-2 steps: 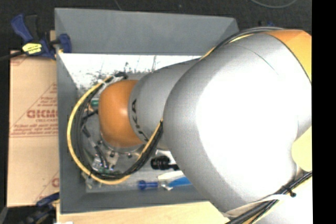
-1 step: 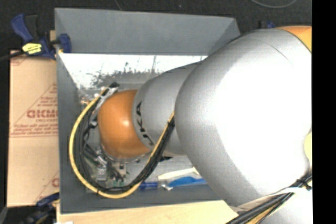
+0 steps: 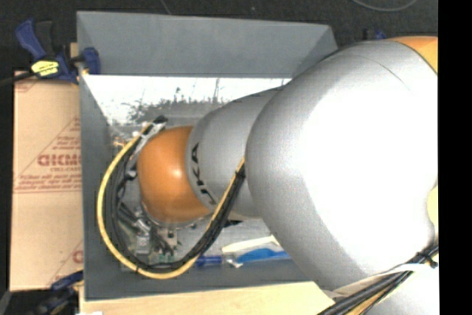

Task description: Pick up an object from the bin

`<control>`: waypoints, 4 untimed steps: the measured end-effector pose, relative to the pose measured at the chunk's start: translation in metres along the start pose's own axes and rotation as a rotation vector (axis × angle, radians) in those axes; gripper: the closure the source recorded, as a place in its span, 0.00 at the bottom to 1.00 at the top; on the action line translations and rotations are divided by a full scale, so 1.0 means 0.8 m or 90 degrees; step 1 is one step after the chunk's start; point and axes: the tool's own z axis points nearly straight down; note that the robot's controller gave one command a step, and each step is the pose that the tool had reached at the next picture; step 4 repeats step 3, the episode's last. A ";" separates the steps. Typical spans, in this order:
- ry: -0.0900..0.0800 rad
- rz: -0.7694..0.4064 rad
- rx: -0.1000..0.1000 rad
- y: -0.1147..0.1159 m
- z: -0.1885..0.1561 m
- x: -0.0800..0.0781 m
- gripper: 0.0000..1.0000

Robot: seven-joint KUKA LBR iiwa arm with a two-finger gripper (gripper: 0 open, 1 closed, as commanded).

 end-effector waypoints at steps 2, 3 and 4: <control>0.000 0.001 0.000 -0.001 -0.028 0.000 1.00; 0.003 0.002 0.001 -0.002 -0.058 0.001 1.00; 0.003 0.002 0.001 -0.002 -0.058 0.001 1.00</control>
Offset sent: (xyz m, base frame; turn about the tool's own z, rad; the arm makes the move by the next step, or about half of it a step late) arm 0.0000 -0.0007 0.0365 0.0008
